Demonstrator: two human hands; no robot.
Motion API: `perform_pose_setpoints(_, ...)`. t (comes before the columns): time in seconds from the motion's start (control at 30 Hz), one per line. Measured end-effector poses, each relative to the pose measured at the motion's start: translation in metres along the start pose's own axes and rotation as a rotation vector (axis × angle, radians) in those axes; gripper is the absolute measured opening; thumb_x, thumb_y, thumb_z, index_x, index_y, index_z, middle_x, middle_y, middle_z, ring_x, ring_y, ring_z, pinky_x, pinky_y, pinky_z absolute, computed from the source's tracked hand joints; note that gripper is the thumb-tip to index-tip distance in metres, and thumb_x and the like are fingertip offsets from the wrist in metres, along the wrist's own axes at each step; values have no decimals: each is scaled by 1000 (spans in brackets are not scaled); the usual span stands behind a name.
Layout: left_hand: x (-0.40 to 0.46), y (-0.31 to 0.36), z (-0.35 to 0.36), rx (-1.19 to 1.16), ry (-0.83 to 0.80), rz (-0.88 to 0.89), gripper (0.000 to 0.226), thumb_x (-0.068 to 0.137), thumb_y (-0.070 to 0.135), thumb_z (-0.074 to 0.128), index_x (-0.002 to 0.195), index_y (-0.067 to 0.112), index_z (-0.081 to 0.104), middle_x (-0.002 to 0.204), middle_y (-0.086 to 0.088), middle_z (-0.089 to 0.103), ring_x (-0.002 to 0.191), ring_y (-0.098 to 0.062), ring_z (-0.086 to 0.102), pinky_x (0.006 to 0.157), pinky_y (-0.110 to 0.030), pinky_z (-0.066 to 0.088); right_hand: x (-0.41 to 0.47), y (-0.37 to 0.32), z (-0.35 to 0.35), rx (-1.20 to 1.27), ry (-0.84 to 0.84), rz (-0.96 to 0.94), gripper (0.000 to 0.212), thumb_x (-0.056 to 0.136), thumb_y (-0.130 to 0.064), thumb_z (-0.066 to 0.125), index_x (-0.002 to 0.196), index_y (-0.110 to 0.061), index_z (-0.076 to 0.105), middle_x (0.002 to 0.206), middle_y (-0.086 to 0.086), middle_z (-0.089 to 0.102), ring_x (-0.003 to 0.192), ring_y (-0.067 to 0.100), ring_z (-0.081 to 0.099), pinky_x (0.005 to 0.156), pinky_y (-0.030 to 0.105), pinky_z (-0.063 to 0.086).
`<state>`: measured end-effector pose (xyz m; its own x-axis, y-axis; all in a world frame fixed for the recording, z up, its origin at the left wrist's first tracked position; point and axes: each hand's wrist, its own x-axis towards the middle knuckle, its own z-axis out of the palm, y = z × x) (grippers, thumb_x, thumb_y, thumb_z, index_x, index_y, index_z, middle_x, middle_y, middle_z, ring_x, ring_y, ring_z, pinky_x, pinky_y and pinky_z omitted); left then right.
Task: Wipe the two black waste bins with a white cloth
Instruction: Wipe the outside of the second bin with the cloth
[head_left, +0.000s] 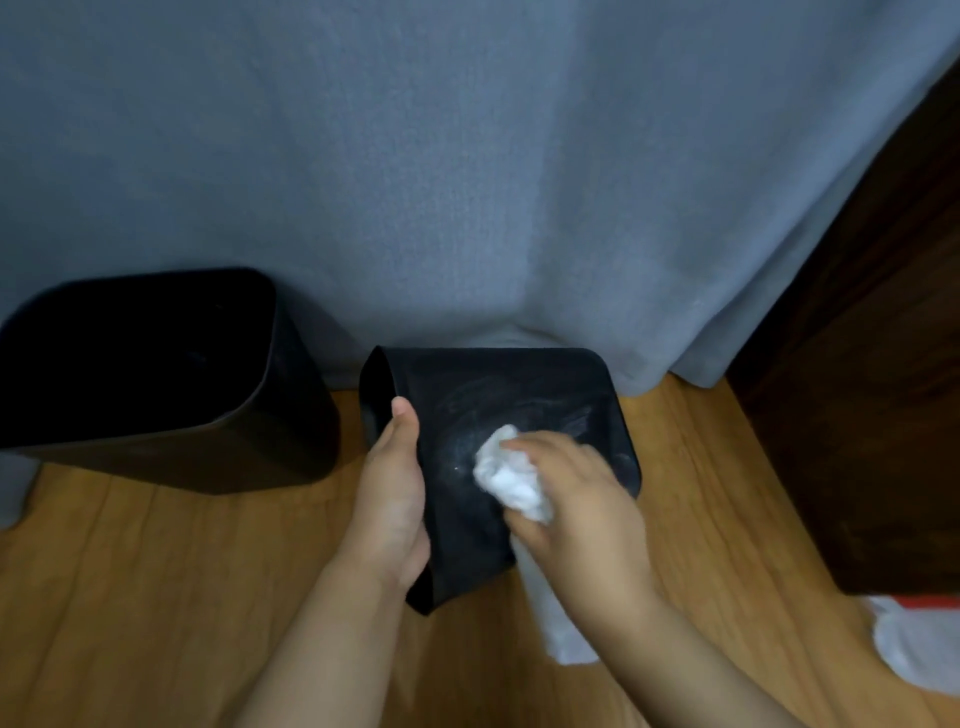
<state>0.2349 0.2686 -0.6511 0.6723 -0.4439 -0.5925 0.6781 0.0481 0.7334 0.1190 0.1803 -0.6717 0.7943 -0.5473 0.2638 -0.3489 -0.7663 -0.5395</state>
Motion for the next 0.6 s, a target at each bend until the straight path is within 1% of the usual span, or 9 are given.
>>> perform_pose_setpoints(0.07,2,2,-1,-14,17,-12,54,99,54,37,124,14,64,115,-10,74,102,-24,72,85,-38,55,-5,-15,-1,20,-104,-166,44,68,-31,62,113,-32,61,114,-18,61,90,6,53,70,17,46)
perform_pose_setpoints(0.13,2,2,-2,-11,10,-23,55,99,54,37,124,13,64,115,-11,73,102,-24,72,86,-38,54,-4,-11,-3,-22,-128,-217,42,70,-33,62,112,-34,61,113,-20,60,89,4,51,67,15,43)
perform_pose_setpoints(0.23,1,-1,-1,-16,-13,-39,57,100,55,34,132,16,60,121,-10,71,111,-26,68,101,-43,49,6,8,-1,-85,-15,-26,44,66,-24,70,109,-28,63,109,-15,62,85,12,58,67,23,49)
perform_pose_setpoints(0.3,1,-1,-1,-16,-7,-22,56,100,55,34,131,17,60,121,-10,71,111,-26,69,102,-43,48,10,5,-1,-73,13,15,42,66,-22,67,108,-25,64,109,-12,63,84,15,59,66,28,52)
perform_pose_setpoints(0.4,1,3,1,-18,-1,-19,54,100,53,36,118,11,66,112,-14,74,99,-27,73,85,-38,56,1,-16,-2,-27,-87,-187,46,66,-30,58,112,-31,62,114,-18,61,90,7,53,70,18,43)
perform_pose_setpoints(0.43,0,4,1,-19,2,-24,54,100,52,38,116,9,67,109,-15,75,97,-28,73,83,-38,56,-4,-18,-3,-20,-128,-240,46,67,-32,57,112,-32,62,115,-19,60,90,5,51,70,16,40)
perform_pose_setpoints(0.47,0,3,1,-11,3,-23,55,99,53,39,118,9,66,111,-15,74,99,-29,73,87,-41,55,-6,-14,-5,-18,-157,-258,46,67,-33,57,113,-33,62,116,-20,60,89,4,50,70,15,39)
perform_pose_setpoints(0.53,0,1,0,0,-2,-12,57,98,54,37,127,13,62,120,-13,71,109,-29,69,102,-48,49,-8,9,-7,-38,-143,-172,45,71,-28,63,115,-33,61,118,-20,59,94,6,53,73,19,44)
perform_pose_setpoints(0.6,-1,1,0,11,-15,0,56,98,56,35,130,18,61,122,-8,71,113,-26,67,105,-48,47,-2,42,-11,-8,-115,88,43,77,-21,70,119,-28,59,117,-13,58,101,12,56,80,26,47)
